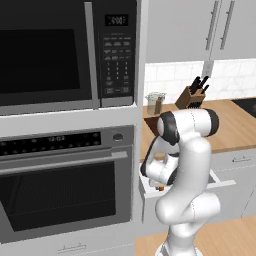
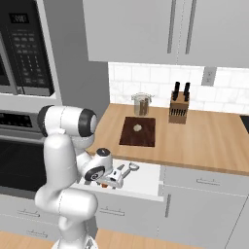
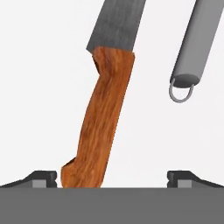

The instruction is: Place the appropriate cutting tool for cutting the garlic skin on the cutting board.

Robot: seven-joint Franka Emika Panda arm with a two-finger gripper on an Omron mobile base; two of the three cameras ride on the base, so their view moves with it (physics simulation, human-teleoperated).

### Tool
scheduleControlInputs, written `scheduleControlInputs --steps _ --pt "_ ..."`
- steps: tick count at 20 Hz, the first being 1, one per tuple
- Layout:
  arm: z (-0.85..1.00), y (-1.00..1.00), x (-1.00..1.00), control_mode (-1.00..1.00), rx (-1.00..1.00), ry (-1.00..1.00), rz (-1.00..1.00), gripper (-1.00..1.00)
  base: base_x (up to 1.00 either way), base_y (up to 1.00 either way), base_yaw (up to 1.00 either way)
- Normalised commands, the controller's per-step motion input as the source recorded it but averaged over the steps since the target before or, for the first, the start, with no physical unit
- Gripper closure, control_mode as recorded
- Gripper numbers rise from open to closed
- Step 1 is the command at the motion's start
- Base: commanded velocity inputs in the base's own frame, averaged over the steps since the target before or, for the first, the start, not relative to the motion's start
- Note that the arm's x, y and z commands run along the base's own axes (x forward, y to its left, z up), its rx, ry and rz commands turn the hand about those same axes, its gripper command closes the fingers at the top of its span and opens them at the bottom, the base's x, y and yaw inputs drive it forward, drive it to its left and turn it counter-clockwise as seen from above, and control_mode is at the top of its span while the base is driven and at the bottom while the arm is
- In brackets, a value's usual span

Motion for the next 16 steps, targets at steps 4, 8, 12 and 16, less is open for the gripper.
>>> scheduleControlInputs --steps 4,8,12,16 --pt "0.0 0.0 0.12 -1.0 0.0 0.0 0.0 -1.0 0.0 0.0 0.0" --pt "0.0 -0.01 0.12 -1.0 0.0 0.0 0.0 -1.0 0.0 0.0 0.0" --pt "-0.01 0.0 0.11 -1.0 0.0 0.0 0.0 -1.0 0.0 0.0 0.0" --pt "-0.16 0.0 0.04 -1.0 0.0 0.0 0.0 1.0 0.0 0.0 0.0"
